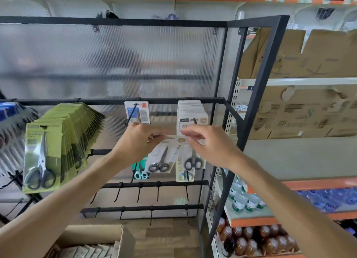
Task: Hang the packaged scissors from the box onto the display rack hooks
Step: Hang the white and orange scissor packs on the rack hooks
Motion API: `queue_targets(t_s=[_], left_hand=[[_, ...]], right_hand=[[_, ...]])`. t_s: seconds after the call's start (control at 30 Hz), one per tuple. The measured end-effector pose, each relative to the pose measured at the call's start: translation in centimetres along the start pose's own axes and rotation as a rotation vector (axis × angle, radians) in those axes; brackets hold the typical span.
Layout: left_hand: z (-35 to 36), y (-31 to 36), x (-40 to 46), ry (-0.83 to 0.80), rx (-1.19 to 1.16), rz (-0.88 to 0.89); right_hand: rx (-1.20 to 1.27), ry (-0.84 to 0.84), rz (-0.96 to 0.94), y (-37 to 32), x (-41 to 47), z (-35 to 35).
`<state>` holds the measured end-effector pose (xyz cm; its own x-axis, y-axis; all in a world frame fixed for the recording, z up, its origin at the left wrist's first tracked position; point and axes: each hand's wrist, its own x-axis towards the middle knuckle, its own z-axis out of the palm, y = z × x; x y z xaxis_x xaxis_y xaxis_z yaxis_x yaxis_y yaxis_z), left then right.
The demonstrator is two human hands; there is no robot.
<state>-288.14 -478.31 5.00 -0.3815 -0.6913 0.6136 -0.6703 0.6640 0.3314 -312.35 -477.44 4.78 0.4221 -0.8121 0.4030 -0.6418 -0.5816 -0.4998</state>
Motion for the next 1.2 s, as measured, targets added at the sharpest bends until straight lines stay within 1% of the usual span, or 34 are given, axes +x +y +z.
queue_targets(t_s=[0.13, 0.2, 0.3, 0.4, 0.53, 0.63, 0.83, 0.9, 1.0, 1.13, 1.17, 1.2], left_hand=[[1.2, 0.7, -0.2, -0.02, -0.042, 0.007], [1.8, 1.2, -0.4, -0.038, -0.054, 0.021], [1.9, 1.5, -0.4, -0.09, 0.042, -0.005], [1.3, 1.3, -0.1, -0.083, 0.138, 0.002], [1.3, 1.5, -0.1, -0.104, 0.166, -0.004], [1.8, 1.4, -0.5, -0.117, 0.159, -0.001], [2.7, 1.0, -0.1, -0.222, 0.186, -0.065], [3.0, 1.2, 0.3, -0.224, 0.186, -0.071], [3.2, 1.2, 0.3, -0.245, 0.179, -0.067], [3.0, 0.9, -1.0, -0.295, 0.191, -0.086], [2.9, 0.7, -1.5, -0.309, 0.209, -0.095], [2.7, 0.5, -2.2, -0.325, 0.23, -0.104]], right_hand=[[0.134, 0.1, 0.039, 0.0, -1.2, 1.5], [0.144, 0.133, 0.033, -0.2, -1.7, 1.9], [0.116, 0.152, 0.071, 0.7, -1.1, 0.7], [0.059, 0.184, 0.149, 2.7, 0.8, -1.5], [-0.004, 0.201, 0.225, 4.6, 2.7, -2.0], [-0.047, 0.192, 0.237, 5.2, 3.7, -1.0], [-0.127, 0.207, 0.267, 5.8, 6.0, -0.1], [-0.17, 0.232, 0.238, 5.8, 6.3, 0.0], [-0.282, 0.323, 0.134, 5.9, 5.6, 0.5], [-0.446, 0.428, 0.111, 6.0, 4.9, 0.7], [-0.491, 0.474, 0.066, 5.7, 4.6, 0.6], [-0.523, 0.528, -0.026, 5.1, 4.2, 0.4]])
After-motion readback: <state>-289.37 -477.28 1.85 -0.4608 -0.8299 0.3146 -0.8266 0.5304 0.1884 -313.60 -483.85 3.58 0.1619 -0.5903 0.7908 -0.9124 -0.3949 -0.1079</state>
